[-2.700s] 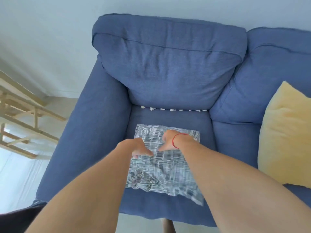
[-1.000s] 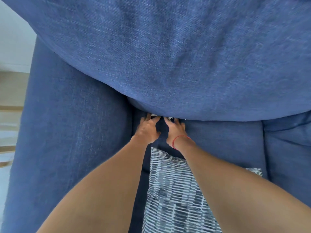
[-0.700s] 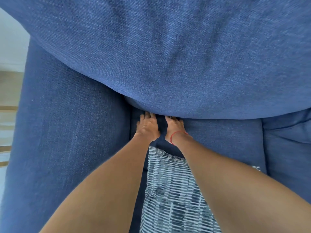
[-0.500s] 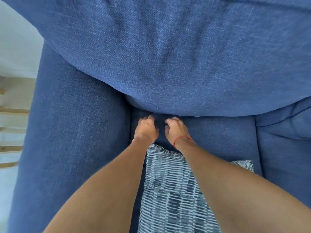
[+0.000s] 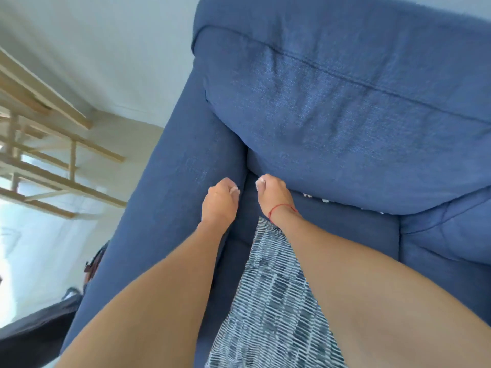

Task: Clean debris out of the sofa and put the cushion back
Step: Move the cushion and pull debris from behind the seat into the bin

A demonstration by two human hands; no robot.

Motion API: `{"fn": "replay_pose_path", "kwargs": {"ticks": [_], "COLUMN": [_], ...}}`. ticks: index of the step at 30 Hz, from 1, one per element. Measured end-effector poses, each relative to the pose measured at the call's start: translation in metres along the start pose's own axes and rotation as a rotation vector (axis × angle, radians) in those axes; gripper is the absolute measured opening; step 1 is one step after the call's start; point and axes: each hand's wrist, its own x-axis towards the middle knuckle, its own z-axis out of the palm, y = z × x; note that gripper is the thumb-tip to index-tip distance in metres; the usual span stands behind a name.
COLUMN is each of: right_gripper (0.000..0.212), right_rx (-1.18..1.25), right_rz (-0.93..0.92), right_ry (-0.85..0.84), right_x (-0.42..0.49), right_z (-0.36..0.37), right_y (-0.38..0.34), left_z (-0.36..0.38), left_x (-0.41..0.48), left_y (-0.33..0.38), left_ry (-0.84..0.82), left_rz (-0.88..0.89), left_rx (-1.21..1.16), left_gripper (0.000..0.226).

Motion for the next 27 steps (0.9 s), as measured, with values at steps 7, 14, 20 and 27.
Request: {"fn": "replay_pose_path", "kwargs": {"ticks": [7,14,20,27], "right_gripper": [0.03,0.032,0.019,0.027], "right_rx": [0.009,-0.119,-0.189,-0.385], "right_rz": [-0.198,-0.371,-0.431,-0.439], "right_ry": [-0.118,-0.27,-0.435,-0.646], "right_x": [-0.03,-0.06,-0.09,-0.102], "right_z": [0.066,0.165,0.235,0.276], "right_y": [-0.123,-0.216,-0.259,-0.276], "left_z": [-0.095,-0.162,-0.182,-0.18], "left_x": [-0.019,-0.045,-0.072,-0.075], "left_y": [-0.089,-0.215,-0.297,-0.334], "left_ry": [0.24,0.422,0.421,0.309], "left_rz": [-0.088,-0.445,-0.66,-0.798], "left_rx": [-0.09,-0.27,-0.292,-0.227], "left_gripper": [0.017,0.028,0.007,0.015]}}
